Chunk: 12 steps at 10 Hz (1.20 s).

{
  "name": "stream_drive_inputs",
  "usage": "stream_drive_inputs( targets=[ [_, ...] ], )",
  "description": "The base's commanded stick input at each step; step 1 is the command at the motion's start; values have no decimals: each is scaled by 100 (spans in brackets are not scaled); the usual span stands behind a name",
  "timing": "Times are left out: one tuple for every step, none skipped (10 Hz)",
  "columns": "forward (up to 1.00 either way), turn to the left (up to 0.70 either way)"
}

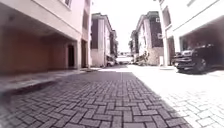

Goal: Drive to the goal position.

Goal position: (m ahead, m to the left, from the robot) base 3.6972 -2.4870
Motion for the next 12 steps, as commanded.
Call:
stream_drive_inputs(
  targets=[
    [50, 0],
    [50, -47],
    [50, -48],
    [50, -12],
    [50, 0],
    [50, 0],
    [50, 0],
    [50, 0],
    [50, 0],
    [50, 0],
    [50, 0],
    [50, 0]
  ],
)
